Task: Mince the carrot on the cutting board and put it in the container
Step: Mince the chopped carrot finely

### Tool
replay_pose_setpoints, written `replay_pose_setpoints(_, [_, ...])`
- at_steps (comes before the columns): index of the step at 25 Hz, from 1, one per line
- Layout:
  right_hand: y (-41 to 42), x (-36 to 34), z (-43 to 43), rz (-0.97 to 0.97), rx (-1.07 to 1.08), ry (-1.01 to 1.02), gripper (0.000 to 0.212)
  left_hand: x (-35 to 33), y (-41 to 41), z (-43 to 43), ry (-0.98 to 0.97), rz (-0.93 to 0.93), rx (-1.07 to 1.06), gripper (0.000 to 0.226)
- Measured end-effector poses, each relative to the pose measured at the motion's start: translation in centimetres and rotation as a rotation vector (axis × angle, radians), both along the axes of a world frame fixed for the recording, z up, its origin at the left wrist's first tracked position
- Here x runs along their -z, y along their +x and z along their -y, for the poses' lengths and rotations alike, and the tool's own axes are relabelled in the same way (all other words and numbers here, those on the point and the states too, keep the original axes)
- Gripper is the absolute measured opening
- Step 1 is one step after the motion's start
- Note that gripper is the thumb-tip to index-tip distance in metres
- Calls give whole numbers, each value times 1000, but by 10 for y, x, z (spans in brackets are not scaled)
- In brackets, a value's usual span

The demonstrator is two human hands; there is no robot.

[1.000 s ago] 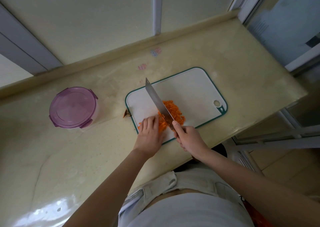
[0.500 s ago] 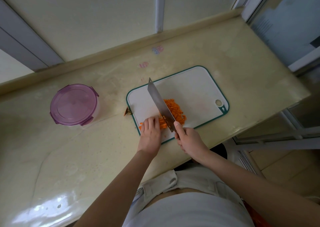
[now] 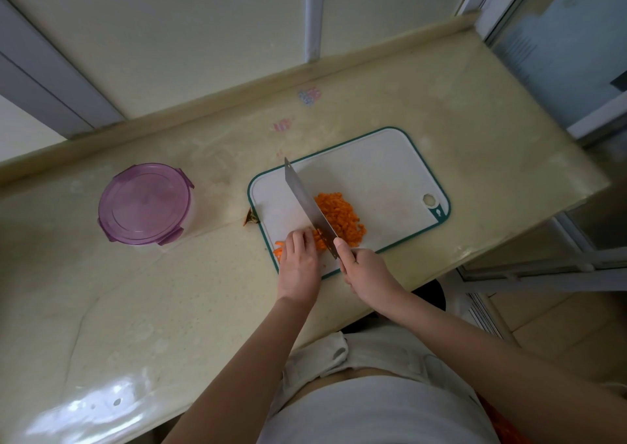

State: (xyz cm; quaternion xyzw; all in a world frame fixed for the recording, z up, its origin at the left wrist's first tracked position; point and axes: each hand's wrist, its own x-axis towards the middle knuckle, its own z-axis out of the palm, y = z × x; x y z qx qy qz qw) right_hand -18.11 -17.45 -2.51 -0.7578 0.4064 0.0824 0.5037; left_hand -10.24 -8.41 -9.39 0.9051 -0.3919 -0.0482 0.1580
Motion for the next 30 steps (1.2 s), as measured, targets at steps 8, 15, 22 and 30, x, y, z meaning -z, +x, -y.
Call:
replay_pose_setpoints(8, [7, 14, -3, -64, -49, -125, 57, 3, 0, 1, 3, -50, 0, 51])
replay_pose_setpoints(15, [12, 20, 11, -58, -45, -96, 60, -2, -2, 1, 53, -20, 14, 52])
replay_pose_setpoints(22, [18, 11, 27, -16, -2, -23, 61, -10, -4, 1, 131, -53, 7, 62])
replay_pose_setpoints(30, [11, -2, 23, 3, 10, 16, 62, -18, 4, -6, 196, -51, 82, 72])
